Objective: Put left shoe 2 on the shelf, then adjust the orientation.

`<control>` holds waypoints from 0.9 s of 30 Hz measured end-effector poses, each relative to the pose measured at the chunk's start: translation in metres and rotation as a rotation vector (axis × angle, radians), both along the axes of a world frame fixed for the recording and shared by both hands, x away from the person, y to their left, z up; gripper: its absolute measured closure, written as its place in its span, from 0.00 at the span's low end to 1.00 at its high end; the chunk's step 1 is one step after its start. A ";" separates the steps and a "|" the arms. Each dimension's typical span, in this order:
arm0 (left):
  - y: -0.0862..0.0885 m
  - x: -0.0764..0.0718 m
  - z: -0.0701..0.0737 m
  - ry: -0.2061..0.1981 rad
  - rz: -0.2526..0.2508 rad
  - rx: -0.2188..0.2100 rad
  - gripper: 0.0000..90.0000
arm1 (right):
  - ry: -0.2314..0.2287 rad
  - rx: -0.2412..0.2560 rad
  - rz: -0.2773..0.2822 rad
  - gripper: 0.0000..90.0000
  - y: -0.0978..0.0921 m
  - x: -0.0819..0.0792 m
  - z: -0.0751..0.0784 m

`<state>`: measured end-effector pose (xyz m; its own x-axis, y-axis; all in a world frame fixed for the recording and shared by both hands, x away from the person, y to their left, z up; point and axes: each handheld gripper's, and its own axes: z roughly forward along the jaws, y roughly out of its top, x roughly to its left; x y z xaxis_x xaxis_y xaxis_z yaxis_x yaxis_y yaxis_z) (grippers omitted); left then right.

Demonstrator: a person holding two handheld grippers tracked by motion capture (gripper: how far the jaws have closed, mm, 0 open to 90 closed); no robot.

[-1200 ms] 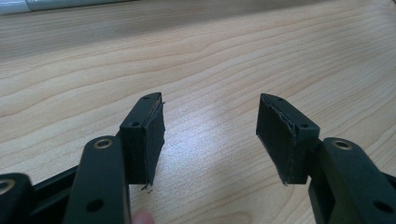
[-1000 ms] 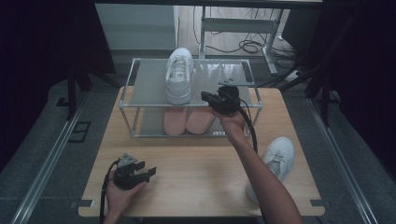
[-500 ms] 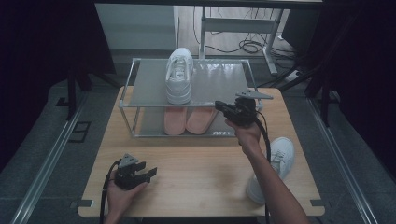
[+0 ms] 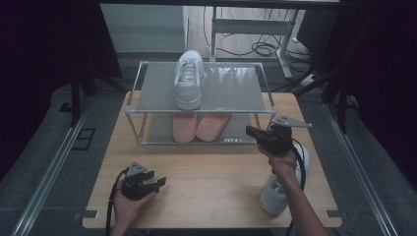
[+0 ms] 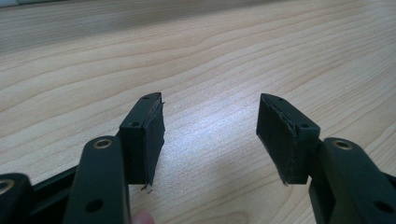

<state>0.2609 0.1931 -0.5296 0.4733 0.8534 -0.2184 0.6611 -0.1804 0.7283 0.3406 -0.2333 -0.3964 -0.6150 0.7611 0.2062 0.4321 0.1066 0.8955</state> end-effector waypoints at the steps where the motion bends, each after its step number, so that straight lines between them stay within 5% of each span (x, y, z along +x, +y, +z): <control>1: 0.000 0.000 0.000 0.000 0.001 -0.001 0.47 | 0.004 -0.011 0.003 0.99 -0.002 -0.003 -0.003; 17: 0.001 -0.001 0.001 -0.004 0.009 -0.004 0.47 | 0.016 -0.038 -0.017 0.99 -0.033 -0.054 -0.039; 27: 0.001 -0.001 0.002 -0.007 0.014 -0.002 0.47 | -0.001 -0.070 0.017 0.99 -0.038 -0.074 -0.037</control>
